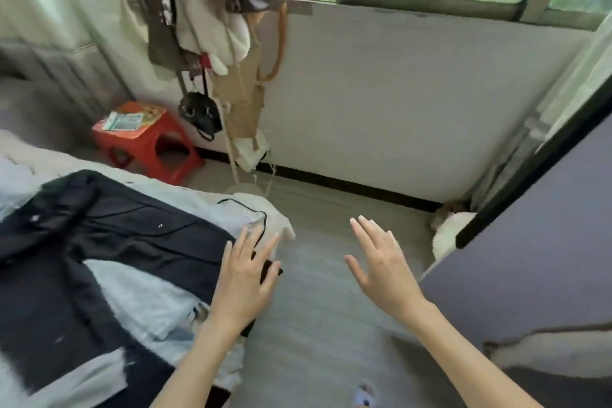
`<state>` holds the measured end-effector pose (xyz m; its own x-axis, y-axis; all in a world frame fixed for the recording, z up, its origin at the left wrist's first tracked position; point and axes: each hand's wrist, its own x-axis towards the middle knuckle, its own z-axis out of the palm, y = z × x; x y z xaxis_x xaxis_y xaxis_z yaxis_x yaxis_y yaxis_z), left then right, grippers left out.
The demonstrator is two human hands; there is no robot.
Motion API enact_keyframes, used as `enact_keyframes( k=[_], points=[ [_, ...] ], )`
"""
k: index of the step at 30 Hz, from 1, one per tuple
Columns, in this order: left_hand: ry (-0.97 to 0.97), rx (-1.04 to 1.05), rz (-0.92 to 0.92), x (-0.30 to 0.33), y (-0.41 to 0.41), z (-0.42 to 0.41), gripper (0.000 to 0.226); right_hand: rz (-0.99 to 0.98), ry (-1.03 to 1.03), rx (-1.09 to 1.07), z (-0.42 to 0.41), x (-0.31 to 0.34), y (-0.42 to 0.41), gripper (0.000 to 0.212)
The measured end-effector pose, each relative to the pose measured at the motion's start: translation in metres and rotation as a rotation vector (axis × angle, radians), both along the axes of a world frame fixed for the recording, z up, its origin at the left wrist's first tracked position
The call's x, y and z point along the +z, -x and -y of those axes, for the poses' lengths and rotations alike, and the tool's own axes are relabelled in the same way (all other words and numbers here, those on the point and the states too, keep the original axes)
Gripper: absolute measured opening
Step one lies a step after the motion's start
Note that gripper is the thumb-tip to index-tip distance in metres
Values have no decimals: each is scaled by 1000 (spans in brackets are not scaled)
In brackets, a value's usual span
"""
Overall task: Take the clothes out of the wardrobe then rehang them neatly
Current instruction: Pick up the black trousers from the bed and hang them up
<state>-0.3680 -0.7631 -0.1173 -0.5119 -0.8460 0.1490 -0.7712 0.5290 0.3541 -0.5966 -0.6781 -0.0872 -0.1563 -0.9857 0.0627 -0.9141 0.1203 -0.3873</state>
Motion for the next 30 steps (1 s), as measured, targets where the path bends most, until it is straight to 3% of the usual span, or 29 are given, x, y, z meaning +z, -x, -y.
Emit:
enact_keyframes(
  k=[8, 15, 18, 24, 30],
  points=[
    [-195, 514, 79, -34, -146, -27, 60, 56, -101, 445, 94, -32, -128, 60],
    [-347, 872, 49, -54, -216, -34, 74, 33, -198, 733, 170, -51, -220, 60],
    [-449, 994, -4, -61, -235, -25, 65, -12, -226, 848, 199, -58, -252, 60],
    [-399, 1057, 51, -63, -298, 37, 51, -88, -241, 1006, 258, -71, -325, 60],
    [-382, 1040, -61, -90, -356, 85, 53, -192, -265, 1033, 328, -97, -403, 58]
  ],
)
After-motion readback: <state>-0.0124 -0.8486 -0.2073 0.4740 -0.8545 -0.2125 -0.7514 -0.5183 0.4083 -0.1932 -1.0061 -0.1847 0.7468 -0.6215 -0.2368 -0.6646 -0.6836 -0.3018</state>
